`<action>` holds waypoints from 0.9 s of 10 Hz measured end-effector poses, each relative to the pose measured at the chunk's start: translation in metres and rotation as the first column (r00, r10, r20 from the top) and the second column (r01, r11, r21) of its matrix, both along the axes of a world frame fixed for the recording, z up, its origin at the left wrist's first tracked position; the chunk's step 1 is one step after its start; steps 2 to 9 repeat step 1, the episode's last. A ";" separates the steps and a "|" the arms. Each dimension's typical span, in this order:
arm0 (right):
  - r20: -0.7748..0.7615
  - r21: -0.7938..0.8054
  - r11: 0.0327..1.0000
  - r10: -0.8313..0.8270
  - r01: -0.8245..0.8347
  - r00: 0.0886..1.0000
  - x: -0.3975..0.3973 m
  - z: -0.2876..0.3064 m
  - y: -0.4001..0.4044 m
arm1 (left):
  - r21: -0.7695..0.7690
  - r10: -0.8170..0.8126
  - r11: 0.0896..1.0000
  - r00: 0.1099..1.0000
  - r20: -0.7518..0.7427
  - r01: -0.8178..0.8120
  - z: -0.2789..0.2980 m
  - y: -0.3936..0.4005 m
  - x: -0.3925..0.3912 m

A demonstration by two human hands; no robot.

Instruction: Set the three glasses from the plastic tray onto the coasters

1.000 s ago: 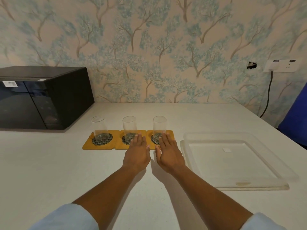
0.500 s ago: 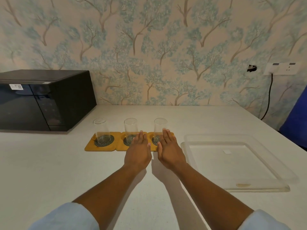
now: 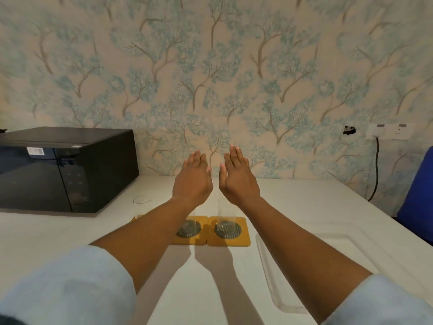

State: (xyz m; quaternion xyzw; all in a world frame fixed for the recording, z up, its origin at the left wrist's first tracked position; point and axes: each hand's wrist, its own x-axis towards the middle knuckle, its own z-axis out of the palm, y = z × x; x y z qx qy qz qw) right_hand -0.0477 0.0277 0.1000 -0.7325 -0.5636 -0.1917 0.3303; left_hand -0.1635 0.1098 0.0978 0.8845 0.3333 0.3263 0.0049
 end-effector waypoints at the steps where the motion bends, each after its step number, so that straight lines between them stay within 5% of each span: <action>1: 0.005 0.049 0.999 -0.010 0.010 1.000 0.001 0.032 0.005 | 0.067 0.018 0.998 1.000 0.025 -0.019 0.030 0.007 0.006; 9: 0.005 0.049 0.999 -0.010 0.010 1.000 0.001 0.032 0.005 | 0.067 0.018 0.998 1.000 0.025 -0.019 0.030 0.007 0.006</action>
